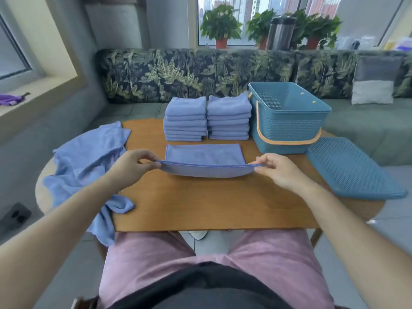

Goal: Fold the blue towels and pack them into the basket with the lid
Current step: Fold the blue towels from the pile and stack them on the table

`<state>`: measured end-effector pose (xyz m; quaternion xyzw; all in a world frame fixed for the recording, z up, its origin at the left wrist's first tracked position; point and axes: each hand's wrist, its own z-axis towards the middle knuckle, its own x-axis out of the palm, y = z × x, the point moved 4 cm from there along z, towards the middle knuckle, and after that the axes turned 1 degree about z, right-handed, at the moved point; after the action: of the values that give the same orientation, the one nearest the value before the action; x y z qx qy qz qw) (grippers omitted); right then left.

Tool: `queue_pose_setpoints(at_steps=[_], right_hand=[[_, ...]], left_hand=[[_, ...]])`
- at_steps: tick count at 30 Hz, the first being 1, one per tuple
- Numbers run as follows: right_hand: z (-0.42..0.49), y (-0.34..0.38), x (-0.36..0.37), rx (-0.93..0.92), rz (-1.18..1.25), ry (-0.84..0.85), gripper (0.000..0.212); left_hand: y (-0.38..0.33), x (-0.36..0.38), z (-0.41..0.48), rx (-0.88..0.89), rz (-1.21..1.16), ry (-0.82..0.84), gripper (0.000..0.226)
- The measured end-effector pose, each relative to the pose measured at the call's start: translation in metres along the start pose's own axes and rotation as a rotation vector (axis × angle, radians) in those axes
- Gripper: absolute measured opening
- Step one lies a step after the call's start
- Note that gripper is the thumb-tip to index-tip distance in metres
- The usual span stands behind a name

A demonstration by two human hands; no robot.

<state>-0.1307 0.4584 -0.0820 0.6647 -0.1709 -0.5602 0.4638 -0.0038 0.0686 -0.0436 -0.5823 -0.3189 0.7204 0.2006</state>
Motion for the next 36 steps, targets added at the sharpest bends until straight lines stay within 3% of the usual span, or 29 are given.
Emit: queue_pose_setpoints(at_steps=[4, 9, 14, 24, 32, 36], right_hand=[[-0.027, -0.025, 0.026, 0.118, 0.108, 0.026, 0.01], [-0.036, -0.02, 0.024, 0.13, 0.207, 0.07, 0.004], [-0.017, -0.007, 0.016, 0.106, 0.2, -0.021, 0.005], [0.083, -0.02, 0.025, 0.152, -0.067, -0.22, 0.006], [0.113, -0.046, 0.049, 0.302, -0.257, -0.281, 0.012], [0.101, -0.02, 0.059, 0.254, -0.565, -0.376, 0.024]], left_hand=[[0.034, 0.03, -0.022, -0.097, -0.079, 0.116, 0.005], [0.032, 0.026, -0.03, -0.086, -0.136, 0.142, 0.01], [0.03, 0.02, -0.012, -0.104, -0.17, 0.047, 0.005], [0.051, 0.058, 0.097, -0.213, -0.125, -0.113, 0.009], [0.075, 0.088, 0.127, -0.217, 0.129, -0.12, 0.021], [0.047, 0.088, 0.11, -0.098, 0.447, -0.31, 0.031]])
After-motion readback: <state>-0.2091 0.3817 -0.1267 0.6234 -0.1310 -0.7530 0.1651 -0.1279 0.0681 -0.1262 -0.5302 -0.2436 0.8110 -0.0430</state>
